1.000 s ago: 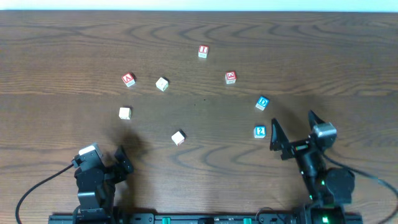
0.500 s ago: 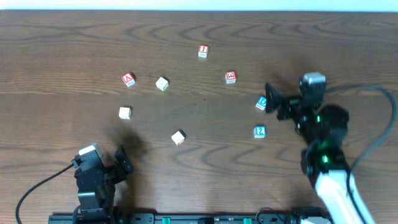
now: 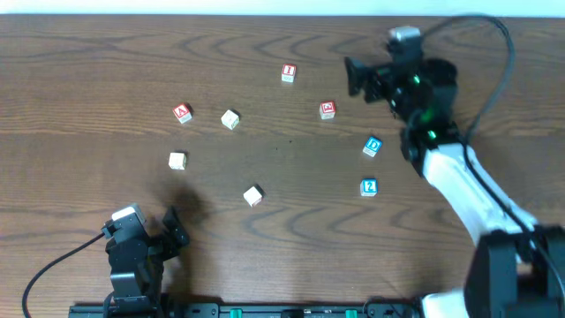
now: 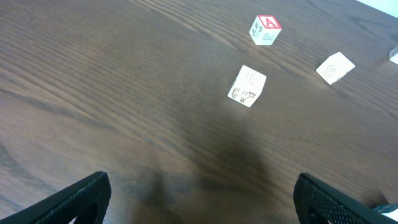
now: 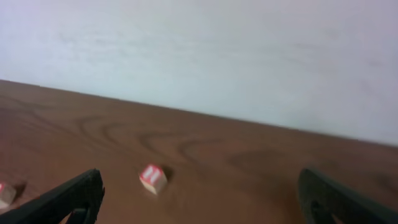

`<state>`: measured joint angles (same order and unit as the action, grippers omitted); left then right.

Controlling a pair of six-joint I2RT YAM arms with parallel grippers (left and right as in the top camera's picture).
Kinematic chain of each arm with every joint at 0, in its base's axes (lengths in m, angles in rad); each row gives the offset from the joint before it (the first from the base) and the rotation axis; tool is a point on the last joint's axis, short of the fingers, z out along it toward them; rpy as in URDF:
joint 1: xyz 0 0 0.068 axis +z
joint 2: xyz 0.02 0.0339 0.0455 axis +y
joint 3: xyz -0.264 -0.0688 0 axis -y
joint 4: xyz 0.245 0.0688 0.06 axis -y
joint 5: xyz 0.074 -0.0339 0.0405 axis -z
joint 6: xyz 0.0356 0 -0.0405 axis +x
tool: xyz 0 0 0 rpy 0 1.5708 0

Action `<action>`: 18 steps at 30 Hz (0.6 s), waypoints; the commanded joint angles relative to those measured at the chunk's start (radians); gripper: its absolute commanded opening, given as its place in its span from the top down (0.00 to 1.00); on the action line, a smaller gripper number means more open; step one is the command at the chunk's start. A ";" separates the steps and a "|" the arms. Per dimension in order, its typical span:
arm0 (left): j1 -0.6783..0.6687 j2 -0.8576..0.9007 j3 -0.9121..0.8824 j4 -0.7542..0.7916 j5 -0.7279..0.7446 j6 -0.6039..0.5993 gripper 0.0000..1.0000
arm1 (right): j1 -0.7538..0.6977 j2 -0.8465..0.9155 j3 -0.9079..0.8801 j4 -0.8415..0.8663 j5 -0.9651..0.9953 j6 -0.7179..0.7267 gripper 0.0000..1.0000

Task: Spell out Ai2
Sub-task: 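Raise right arm and move right gripper toward red 'I' block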

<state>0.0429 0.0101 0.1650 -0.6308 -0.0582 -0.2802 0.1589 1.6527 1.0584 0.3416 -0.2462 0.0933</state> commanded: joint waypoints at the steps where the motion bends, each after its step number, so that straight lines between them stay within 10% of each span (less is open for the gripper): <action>1: -0.003 -0.006 -0.011 -0.002 0.000 0.008 0.05 | 0.036 0.091 0.116 0.003 0.014 -0.024 0.01; 18: -0.003 -0.006 -0.011 -0.002 0.000 0.008 0.05 | 0.177 0.674 0.881 -0.148 0.014 -0.050 0.01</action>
<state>0.0429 0.0101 0.1650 -0.6312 -0.0586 -0.2802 0.3210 2.2608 1.8473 0.2111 -0.2352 0.0605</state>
